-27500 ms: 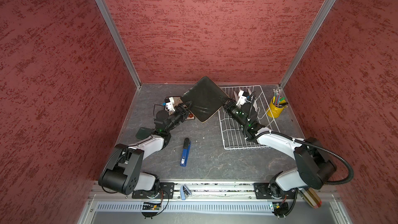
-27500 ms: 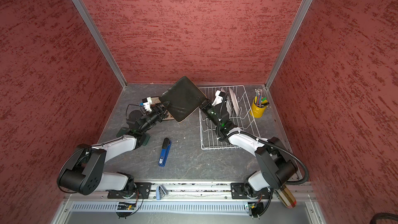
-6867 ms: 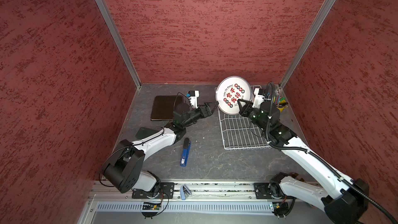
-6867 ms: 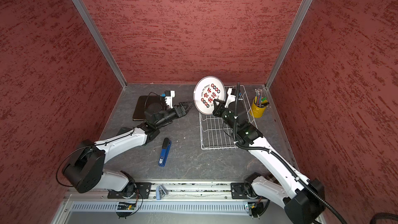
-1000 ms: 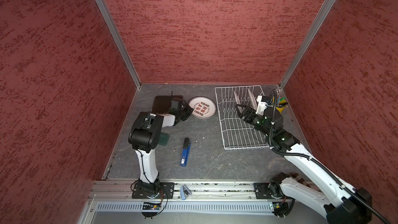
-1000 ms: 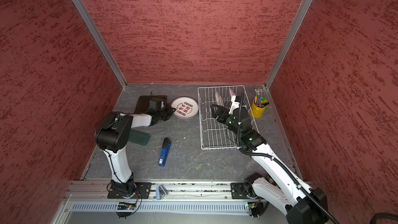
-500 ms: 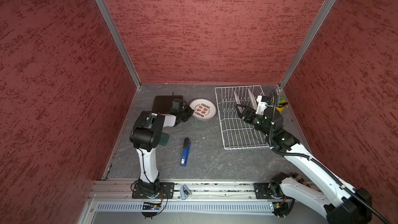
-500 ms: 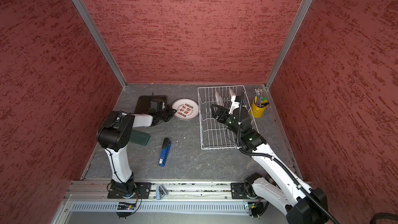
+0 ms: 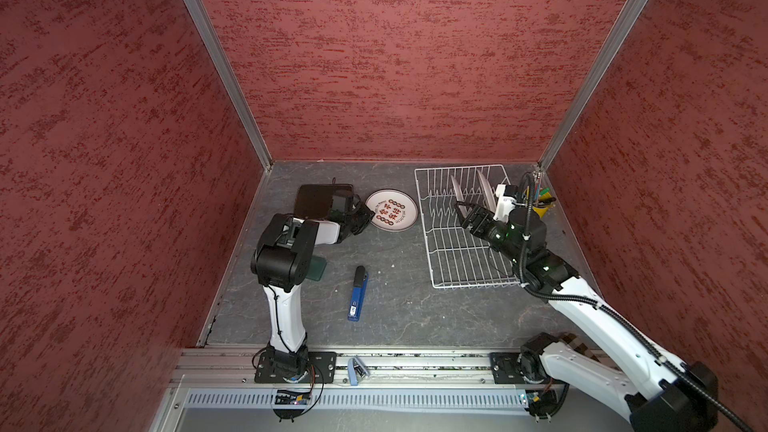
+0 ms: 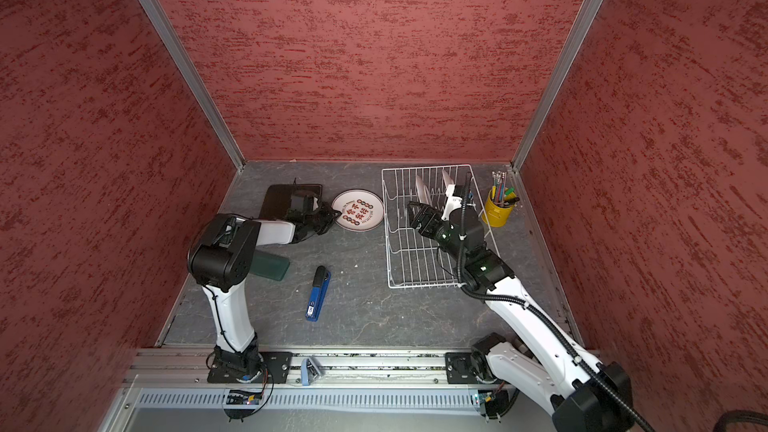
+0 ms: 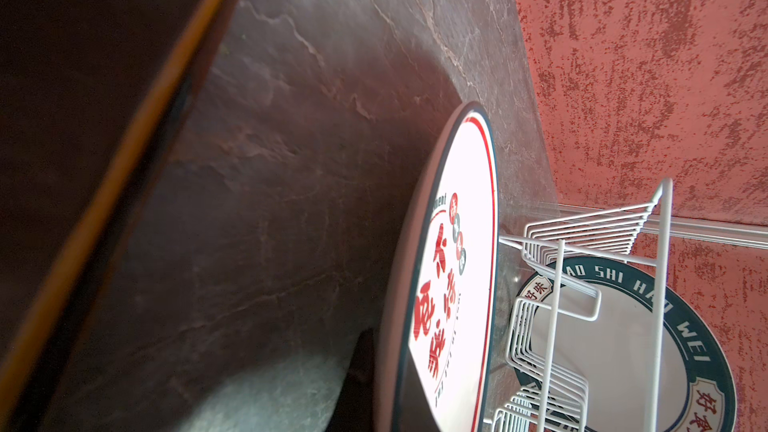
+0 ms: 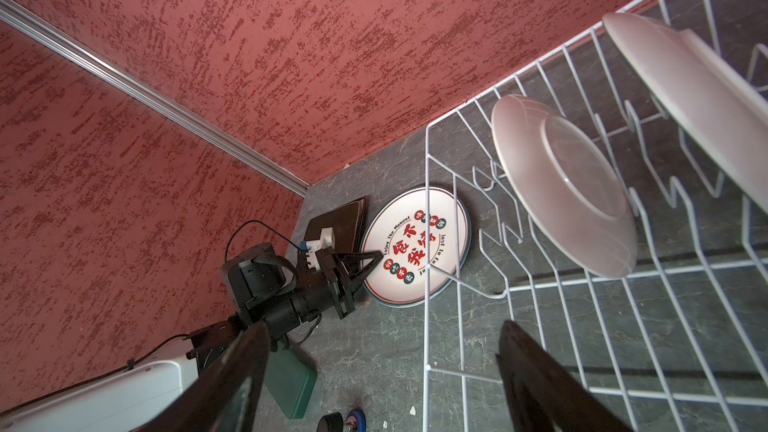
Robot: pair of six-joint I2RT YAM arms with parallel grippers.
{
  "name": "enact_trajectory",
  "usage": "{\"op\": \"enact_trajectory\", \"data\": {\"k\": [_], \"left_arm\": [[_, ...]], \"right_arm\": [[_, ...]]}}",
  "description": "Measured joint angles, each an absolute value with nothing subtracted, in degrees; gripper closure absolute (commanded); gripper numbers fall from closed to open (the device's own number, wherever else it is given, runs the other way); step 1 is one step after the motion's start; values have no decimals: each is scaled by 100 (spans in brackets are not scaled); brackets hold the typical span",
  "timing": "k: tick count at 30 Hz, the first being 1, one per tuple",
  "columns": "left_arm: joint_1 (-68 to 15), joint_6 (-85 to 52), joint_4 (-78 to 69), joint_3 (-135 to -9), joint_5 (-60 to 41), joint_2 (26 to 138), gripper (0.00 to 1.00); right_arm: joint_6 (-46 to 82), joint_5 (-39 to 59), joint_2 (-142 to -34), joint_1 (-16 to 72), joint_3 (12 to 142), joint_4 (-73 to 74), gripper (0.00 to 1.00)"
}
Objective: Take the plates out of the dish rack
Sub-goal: 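Lower the printed plate flat beside the dark plate with the left gripper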
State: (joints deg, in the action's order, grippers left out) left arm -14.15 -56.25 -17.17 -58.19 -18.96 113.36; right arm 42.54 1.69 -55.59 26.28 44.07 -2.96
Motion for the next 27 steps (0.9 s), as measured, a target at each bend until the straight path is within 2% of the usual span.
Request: {"op": "enact_trajectory", "data": {"k": [27], "left_arm": [[-1415, -5688, -1763, -5819, -1905, 11336, 84]], "right_arm": [[4252, 169, -5507, 2628, 4407, -307, 13]]}}
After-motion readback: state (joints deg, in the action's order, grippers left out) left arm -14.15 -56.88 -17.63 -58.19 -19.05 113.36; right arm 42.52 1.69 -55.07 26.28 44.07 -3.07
